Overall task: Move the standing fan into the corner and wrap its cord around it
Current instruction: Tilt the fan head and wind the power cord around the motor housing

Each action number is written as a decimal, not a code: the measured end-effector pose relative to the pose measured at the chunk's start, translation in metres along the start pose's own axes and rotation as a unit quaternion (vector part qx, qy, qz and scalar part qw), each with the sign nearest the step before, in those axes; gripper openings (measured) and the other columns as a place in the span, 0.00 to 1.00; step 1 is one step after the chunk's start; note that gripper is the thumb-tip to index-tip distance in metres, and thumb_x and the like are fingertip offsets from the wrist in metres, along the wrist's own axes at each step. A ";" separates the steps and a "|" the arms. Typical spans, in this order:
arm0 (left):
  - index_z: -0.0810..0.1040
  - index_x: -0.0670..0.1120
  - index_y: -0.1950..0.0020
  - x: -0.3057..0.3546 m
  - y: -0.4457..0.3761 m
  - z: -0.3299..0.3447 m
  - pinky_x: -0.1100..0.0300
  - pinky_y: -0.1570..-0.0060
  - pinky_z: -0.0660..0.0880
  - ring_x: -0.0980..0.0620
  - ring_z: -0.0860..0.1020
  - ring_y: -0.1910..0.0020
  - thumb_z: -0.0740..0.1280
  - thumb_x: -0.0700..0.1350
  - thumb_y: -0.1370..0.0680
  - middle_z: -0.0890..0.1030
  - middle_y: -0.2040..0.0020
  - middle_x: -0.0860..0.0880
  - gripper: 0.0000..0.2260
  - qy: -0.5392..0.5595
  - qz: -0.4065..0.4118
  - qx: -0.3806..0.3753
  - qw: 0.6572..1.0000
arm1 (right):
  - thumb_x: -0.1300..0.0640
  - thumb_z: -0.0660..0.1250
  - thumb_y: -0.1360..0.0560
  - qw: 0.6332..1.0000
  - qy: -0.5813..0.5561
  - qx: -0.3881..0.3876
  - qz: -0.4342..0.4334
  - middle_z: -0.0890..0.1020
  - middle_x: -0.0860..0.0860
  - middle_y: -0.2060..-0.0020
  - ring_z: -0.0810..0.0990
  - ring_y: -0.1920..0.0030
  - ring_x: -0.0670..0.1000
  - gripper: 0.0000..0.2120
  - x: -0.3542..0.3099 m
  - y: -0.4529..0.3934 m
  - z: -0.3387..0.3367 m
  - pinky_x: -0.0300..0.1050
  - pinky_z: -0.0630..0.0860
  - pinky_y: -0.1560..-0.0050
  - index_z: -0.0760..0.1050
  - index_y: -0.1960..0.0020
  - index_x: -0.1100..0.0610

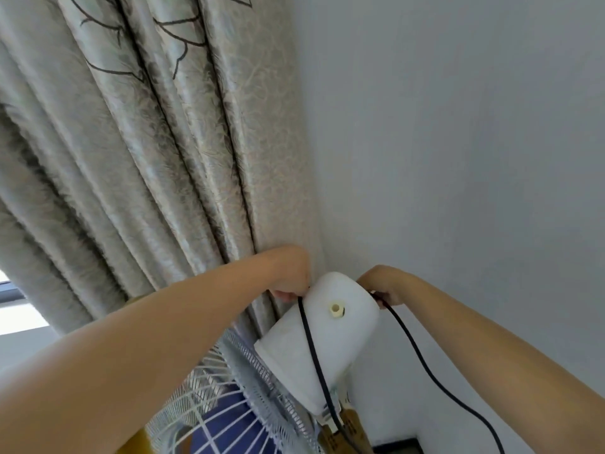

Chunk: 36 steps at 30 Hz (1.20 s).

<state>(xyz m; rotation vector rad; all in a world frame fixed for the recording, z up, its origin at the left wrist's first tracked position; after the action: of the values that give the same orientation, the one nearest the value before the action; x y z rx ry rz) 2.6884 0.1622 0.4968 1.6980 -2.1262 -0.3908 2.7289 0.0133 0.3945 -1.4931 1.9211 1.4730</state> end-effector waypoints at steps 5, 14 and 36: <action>0.74 0.36 0.42 0.006 0.008 0.000 0.62 0.62 0.75 0.50 0.77 0.55 0.64 0.40 0.25 0.80 0.49 0.39 0.14 0.027 -0.004 -0.053 0.998 | 0.63 0.58 0.27 0.996 0.054 -0.030 -0.066 0.74 0.51 0.78 0.69 0.75 0.48 0.13 0.040 0.016 0.018 0.38 0.71 0.69 0.70 0.70 0.57; 0.74 0.40 0.40 0.008 0.014 0.007 0.59 0.56 0.78 0.53 0.78 0.52 0.67 0.51 0.28 0.80 0.44 0.44 0.21 -0.087 -0.023 -0.123 0.988 | 0.57 0.49 0.20 0.944 0.310 -0.082 -0.077 0.73 0.62 0.40 0.76 0.54 0.56 0.23 0.074 0.037 0.070 0.44 0.76 0.63 0.48 0.28 0.60; 0.75 0.42 0.43 0.032 0.032 0.022 0.60 0.53 0.77 0.59 0.76 0.60 0.63 0.53 0.26 0.80 0.49 0.49 0.18 -0.215 0.032 -0.144 0.965 | 0.64 0.55 0.25 0.766 0.618 -0.090 -0.152 0.62 0.50 0.73 0.59 0.74 0.47 0.17 0.013 0.213 0.033 0.35 0.56 0.77 0.58 0.71 0.58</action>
<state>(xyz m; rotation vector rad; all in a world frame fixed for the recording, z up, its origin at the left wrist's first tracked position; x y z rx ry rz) 2.6440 0.1380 0.4955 1.4705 -2.2655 -1.0766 2.5323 0.0201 0.4833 -3.1710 1.8278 0.4174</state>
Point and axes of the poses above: each hand's wrist, its own y-axis away from the middle knuckle, its own z-axis out of the palm, x = y × z, the point moved 5 cm from there along -y, towards the middle knuckle
